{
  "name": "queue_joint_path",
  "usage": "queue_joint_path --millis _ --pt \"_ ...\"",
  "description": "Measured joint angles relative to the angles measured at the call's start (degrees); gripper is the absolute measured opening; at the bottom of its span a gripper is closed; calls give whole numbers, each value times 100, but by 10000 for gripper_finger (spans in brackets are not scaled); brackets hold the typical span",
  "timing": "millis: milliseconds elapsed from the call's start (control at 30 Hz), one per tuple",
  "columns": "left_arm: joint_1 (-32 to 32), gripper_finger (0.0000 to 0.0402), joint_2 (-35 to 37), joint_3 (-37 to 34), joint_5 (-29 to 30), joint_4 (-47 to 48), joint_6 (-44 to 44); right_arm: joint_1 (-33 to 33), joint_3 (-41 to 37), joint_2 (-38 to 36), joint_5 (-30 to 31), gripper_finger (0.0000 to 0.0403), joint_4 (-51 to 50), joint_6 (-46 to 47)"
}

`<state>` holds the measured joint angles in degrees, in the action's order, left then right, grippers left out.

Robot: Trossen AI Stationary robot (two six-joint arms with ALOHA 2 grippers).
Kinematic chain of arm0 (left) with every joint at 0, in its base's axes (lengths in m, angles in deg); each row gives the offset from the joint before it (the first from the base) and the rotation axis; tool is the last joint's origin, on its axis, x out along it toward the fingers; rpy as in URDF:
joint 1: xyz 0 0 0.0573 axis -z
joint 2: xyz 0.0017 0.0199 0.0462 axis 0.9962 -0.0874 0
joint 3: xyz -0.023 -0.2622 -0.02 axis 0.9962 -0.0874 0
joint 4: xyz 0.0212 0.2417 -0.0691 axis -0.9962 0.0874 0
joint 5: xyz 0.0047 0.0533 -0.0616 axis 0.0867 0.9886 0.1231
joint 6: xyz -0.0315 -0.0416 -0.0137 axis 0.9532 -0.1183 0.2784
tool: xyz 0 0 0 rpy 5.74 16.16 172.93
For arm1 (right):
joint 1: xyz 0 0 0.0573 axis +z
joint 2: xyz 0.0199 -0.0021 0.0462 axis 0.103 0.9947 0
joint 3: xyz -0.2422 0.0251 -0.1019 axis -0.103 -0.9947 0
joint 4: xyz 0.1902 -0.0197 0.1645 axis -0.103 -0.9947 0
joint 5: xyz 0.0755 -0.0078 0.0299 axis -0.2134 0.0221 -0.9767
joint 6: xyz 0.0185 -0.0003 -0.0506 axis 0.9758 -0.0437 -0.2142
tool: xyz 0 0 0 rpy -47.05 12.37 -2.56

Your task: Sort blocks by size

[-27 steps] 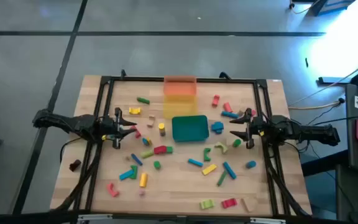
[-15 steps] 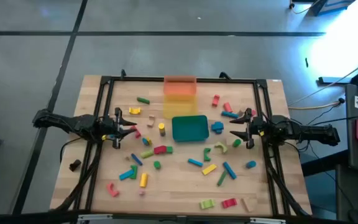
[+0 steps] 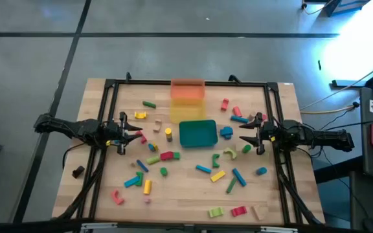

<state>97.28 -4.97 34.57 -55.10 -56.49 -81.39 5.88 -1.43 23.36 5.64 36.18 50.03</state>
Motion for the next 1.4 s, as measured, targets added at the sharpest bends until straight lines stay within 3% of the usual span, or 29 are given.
queue_joint_path --millis 1200,1400 --pt "0 100 0 0 2 0 14 0 0 0 1 232 2 74" --pt "0 100 -2 0 230 -233 -261 2 0 0 317 232 52 89"
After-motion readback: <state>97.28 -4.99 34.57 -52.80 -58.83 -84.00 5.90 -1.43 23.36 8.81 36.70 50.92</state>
